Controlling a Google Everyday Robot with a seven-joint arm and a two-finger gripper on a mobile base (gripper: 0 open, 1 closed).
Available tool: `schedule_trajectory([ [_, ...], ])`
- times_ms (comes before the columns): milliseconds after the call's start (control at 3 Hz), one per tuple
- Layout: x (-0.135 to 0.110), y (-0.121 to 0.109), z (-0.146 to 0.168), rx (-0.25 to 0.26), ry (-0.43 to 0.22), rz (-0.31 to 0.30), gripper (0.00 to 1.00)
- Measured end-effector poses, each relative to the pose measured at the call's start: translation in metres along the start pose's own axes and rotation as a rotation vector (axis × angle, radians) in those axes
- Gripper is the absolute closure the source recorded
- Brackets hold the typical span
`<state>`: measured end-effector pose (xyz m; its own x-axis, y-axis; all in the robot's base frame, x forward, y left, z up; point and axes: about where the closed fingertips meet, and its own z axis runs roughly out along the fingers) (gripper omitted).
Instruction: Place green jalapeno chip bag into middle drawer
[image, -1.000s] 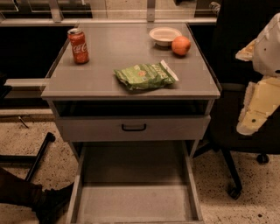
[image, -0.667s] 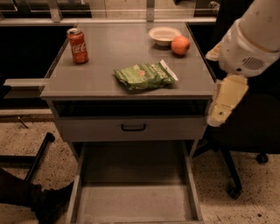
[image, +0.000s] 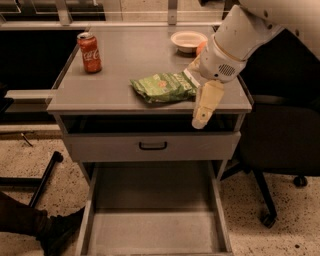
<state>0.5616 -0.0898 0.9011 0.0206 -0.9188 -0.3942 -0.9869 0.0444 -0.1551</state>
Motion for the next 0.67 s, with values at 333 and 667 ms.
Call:
schedule_trajectory([
  [333,0.0,0.0,0.0,0.0,0.0,0.0,0.0],
  [667,-0.006,-0.022,0.012,0.002,0.002,-0.027,0.0],
])
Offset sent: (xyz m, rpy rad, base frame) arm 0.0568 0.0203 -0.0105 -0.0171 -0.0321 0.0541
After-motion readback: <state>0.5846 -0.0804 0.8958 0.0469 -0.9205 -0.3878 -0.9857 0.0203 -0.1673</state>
